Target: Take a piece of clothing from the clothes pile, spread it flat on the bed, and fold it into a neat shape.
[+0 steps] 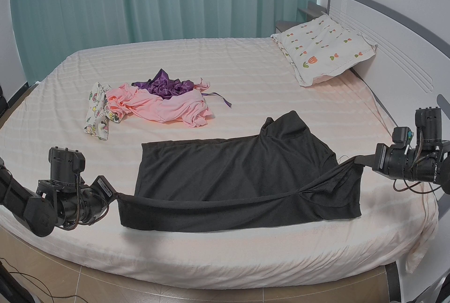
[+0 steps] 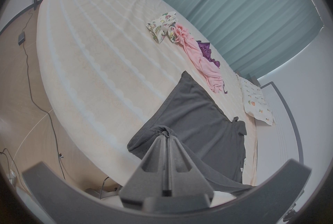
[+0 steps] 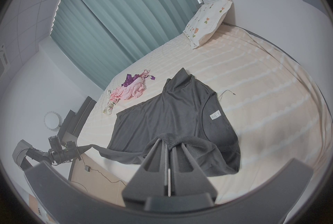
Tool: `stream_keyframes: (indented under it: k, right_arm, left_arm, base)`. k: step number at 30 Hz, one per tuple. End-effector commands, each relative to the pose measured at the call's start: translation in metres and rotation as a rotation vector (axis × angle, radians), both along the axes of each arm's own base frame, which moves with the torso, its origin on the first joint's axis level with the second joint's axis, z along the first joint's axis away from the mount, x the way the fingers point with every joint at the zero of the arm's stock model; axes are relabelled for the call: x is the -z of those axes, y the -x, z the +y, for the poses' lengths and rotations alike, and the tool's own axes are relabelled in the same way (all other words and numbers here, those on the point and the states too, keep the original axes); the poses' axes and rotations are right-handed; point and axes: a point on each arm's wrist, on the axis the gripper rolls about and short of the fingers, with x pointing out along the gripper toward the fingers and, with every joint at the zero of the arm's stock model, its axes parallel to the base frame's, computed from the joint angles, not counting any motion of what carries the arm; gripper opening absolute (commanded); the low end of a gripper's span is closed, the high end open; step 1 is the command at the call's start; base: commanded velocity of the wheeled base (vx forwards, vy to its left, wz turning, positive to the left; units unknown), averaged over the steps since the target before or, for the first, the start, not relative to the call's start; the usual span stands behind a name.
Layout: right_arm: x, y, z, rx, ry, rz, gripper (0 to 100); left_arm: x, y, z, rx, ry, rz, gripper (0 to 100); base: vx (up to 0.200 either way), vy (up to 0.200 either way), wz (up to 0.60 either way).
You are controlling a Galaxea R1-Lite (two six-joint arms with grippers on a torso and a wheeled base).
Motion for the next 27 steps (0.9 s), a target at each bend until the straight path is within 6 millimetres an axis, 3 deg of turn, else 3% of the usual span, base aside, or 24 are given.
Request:
stream_keyframes:
  k: [1, 11, 16, 27]
  right_arm:
    - [0.014, -0.029, 0.003, 0.005, 0.003, 0.044, 0]
    - [0.032, -0.06, 0.006, 0.012, 0.003, 0.031, 0]
    - [0.047, -0.072, 0.006, 0.019, 0.003, 0.022, 0]
    - [0.059, -0.091, 0.006, 0.068, -0.044, 0.021, 0]
  left_arm:
    - [0.019, -0.02, -0.002, -0.005, -0.005, 0.056, 0]
    - [0.019, -0.048, -0.005, -0.058, 0.056, 0.029, 0]
    - [0.021, -0.052, -0.003, -0.079, 0.084, 0.033, 0]
    - [0.045, -0.072, -0.005, -0.085, 0.094, -0.007, 0]
  base:
    - [0.0, 0.0, 0.0]
    - [0.0, 0.0, 0.0]
    - [0.0, 0.0, 0.0]
    - [0.0, 0.0, 0.0]
